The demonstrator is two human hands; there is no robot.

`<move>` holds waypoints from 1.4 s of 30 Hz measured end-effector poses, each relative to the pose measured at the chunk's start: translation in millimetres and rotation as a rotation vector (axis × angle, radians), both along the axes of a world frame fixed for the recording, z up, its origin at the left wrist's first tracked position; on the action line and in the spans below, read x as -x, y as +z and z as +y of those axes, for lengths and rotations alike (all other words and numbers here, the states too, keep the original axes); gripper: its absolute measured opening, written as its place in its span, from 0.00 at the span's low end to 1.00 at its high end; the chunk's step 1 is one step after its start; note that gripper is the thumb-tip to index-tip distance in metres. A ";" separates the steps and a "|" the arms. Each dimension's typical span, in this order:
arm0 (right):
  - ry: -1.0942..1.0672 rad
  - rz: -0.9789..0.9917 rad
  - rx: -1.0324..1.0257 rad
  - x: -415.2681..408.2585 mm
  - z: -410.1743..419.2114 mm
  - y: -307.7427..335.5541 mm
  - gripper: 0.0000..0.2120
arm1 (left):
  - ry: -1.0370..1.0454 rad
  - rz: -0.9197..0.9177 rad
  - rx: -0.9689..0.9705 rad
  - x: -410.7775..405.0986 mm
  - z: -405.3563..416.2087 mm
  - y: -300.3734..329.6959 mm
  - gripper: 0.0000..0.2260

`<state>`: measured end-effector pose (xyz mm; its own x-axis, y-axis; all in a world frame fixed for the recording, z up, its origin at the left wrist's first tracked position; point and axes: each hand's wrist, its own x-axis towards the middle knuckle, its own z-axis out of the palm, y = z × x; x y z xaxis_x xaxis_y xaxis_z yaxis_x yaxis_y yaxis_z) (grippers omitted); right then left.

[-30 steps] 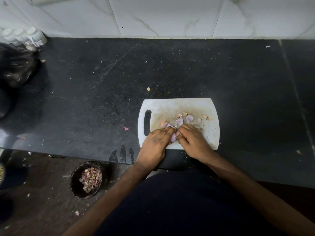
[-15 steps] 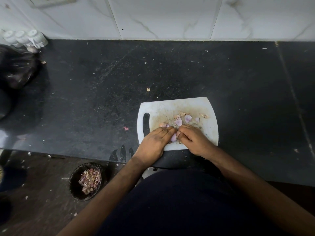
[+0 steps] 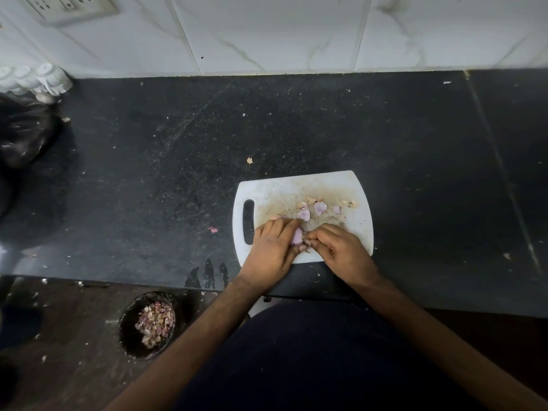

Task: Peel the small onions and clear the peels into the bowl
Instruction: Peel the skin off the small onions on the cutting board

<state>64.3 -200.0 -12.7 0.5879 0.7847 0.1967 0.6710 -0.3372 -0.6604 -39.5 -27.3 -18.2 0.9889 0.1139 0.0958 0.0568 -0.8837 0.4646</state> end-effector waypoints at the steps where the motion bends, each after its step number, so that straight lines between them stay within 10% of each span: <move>1: 0.001 -0.025 0.004 -0.5 -0.3 0.7 0.06 | 0.007 0.006 -0.007 -2.2 -1.1 0.7 0.25; 15: 0.187 -0.331 0.166 -25.5 2.1 1.6 0.06 | -0.134 0.049 -0.195 -10.4 4.5 0.5 0.22; 30: -0.146 0.032 0.117 -21.9 22.9 1.1 0.08 | -0.212 -0.008 -0.183 -12.5 8.2 0.6 0.16; 42: -0.157 0.060 -0.095 -25.0 17.4 -3.8 0.16 | 0.014 -0.044 0.264 -11.4 16.4 10.1 0.16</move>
<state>89.3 -182.6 -16.5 0.7146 0.6619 0.2263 0.5736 -0.3693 -0.7312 -28.1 -10.9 -8.1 0.9826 0.1543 0.1038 0.0428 -0.7308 0.6812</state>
